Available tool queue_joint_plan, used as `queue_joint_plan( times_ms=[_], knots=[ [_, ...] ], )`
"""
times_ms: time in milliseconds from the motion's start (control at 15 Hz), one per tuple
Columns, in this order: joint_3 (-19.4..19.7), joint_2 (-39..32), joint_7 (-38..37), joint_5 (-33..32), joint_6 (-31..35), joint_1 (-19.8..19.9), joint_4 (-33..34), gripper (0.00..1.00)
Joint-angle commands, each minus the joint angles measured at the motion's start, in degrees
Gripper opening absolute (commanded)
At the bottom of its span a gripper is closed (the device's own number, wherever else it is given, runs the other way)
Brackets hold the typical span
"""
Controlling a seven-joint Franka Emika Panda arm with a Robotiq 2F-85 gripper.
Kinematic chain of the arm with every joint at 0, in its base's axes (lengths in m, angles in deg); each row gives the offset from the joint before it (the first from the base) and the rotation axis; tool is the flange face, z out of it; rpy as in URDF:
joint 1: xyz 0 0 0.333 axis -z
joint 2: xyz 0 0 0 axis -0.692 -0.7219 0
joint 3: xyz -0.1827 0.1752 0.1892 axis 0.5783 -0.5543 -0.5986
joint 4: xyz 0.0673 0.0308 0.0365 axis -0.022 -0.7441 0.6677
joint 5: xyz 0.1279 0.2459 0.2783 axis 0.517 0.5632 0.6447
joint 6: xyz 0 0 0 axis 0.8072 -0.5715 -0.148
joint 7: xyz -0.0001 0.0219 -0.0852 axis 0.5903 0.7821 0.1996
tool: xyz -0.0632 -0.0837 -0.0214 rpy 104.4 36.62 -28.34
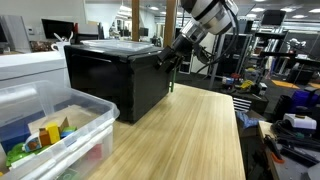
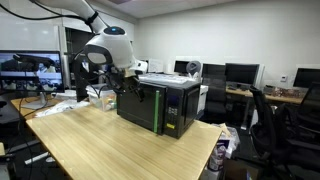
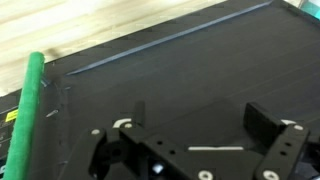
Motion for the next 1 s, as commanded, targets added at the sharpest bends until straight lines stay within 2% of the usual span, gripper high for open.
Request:
queue_joint_plan(
  times_ms=[0, 333, 467, 533, 667, 933],
  knots=[
    [-1.61, -2.68, 3.86, 7.81, 5.15, -0.56, 2.12, 1.0],
    [-4.27, -6.09, 9.36, 17.85, 8.8, -1.12, 6.24, 1.0],
    [-4.77, -6.5, 11.12, 19.32, 8.77, -0.93, 6.71, 1.0],
    [-4.77, -5.91, 11.5, 18.55, 8.06, -0.76, 5.81, 1.0],
    [-3.77, -4.04, 8.05, 12.97, 7.56, -1.04, 2.67, 1.0],
    [-1.74, -2.63, 6.08, 5.08, 7.94, -0.91, 0.49, 1.0]
  ],
)
